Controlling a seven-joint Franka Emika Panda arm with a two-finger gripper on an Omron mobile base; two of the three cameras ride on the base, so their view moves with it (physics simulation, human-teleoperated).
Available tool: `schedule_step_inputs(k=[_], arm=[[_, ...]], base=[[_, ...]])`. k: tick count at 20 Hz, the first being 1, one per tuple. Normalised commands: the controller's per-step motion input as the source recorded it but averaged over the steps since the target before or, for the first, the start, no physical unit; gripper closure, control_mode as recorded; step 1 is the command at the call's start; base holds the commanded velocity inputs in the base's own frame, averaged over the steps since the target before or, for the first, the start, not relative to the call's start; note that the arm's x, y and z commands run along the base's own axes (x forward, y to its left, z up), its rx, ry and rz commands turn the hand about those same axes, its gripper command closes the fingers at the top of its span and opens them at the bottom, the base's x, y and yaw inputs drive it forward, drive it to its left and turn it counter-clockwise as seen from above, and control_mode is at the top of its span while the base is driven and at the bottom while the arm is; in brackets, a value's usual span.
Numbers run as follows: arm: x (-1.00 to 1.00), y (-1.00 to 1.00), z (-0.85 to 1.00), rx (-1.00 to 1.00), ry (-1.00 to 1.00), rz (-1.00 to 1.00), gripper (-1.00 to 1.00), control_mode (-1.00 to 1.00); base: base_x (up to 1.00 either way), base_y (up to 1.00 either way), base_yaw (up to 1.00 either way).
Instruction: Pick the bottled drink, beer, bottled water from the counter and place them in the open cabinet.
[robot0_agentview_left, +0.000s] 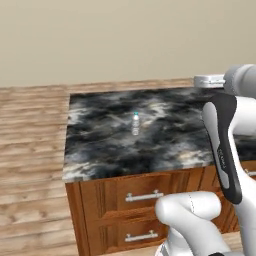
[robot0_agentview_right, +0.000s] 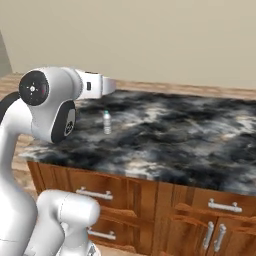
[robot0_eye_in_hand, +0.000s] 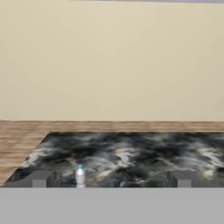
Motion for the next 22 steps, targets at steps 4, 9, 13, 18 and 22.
schedule_step_inputs(k=[4,9,13,18,22], arm=[[0.00,0.00,0.00,0.00,0.00,0.00,-1.00,1.00],[0.00,0.00,0.00,0.00,0.00,0.00,-1.00,1.00],[0.00,0.00,0.00,0.00,0.00,0.00,-1.00,1.00],[0.00,0.00,0.00,0.00,0.00,0.00,-1.00,1.00],[0.00,0.00,0.00,0.00,0.00,0.00,-1.00,1.00]], base=[[0.60,0.12,-0.32],[0.63,0.22,-0.09],[0.41,0.00,0.02],[0.24,-0.11,0.17],[0.12,-0.19,0.21]])
